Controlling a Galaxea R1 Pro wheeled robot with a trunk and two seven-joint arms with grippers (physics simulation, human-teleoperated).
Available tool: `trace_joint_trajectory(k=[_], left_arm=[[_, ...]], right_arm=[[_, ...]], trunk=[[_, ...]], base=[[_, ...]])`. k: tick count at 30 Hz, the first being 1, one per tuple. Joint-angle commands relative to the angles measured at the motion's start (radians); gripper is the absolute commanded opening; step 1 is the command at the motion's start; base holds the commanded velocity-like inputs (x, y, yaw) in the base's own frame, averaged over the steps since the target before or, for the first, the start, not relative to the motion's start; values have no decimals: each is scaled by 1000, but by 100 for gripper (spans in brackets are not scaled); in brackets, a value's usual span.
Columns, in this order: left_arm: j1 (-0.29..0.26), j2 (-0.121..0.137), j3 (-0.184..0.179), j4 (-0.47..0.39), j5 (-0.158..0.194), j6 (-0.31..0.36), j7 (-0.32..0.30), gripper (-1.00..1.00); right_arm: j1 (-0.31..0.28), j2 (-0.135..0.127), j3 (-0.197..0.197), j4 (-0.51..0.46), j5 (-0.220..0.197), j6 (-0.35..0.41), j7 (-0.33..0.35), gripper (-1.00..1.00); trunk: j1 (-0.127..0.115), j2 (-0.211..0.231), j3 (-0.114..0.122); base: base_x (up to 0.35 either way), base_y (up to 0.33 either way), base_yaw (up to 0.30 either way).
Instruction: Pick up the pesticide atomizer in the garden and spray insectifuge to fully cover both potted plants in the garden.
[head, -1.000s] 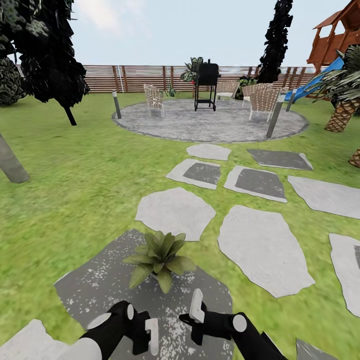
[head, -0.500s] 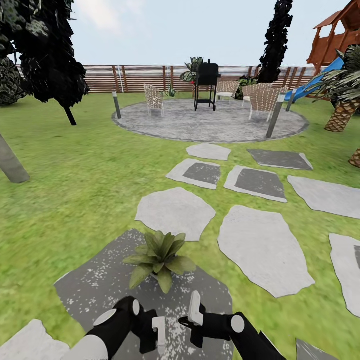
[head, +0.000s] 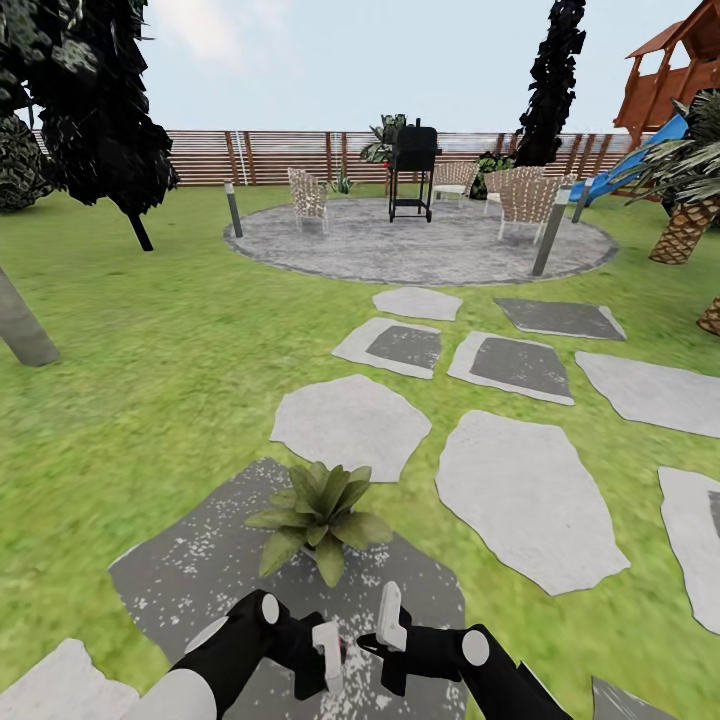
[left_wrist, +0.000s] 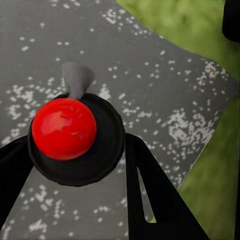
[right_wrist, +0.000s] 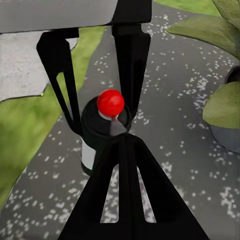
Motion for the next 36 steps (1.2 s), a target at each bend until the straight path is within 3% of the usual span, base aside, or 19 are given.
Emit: trace_joint_trajectory(k=[1, 19, 36], left_arm=[[0, 0, 1, -2, -3, -3, 0, -100], [5, -3, 0, 2, 2, -16, 26, -100], [3, -26, 1, 12, 13, -38, 25, -100]], right_arm=[[0, 0, -1, -1, 9, -5, 0, -100], [0, 0, -1, -2, 9, -6, 0, -100], [0, 1, -1, -2, 8, -6, -1, -100]], trunk=[[0, 0, -1], [0, 0, -1], [0, 0, -1]], base=[[0, 0, 0], [0, 0, 0], [0, 0, 0]])
